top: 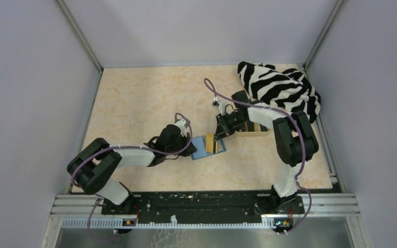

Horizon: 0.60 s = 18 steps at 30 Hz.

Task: Put the credit cards into the card holder
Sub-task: Insert the credit card into the card holder.

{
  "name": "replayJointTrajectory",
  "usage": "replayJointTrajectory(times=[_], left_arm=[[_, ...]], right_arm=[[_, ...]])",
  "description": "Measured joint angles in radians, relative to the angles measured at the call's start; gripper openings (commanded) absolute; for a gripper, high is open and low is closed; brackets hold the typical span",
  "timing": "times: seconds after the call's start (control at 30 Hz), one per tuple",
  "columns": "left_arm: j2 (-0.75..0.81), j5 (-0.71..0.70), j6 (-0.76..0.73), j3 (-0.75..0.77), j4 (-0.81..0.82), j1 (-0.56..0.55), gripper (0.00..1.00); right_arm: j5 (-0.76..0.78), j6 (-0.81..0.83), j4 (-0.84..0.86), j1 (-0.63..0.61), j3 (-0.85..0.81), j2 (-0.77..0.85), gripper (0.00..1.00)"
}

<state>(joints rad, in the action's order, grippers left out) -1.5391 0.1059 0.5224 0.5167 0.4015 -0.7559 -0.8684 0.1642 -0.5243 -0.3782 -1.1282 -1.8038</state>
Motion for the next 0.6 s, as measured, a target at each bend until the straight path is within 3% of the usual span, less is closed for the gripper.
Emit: replayJointTrajectory(times=[0.6], left_arm=[[-0.005, -0.027, 0.009, 0.028, -0.047, 0.000, 0.00]], right_arm=[[0.000, -0.074, -0.052, 0.015, -0.077, -0.105, 0.00]])
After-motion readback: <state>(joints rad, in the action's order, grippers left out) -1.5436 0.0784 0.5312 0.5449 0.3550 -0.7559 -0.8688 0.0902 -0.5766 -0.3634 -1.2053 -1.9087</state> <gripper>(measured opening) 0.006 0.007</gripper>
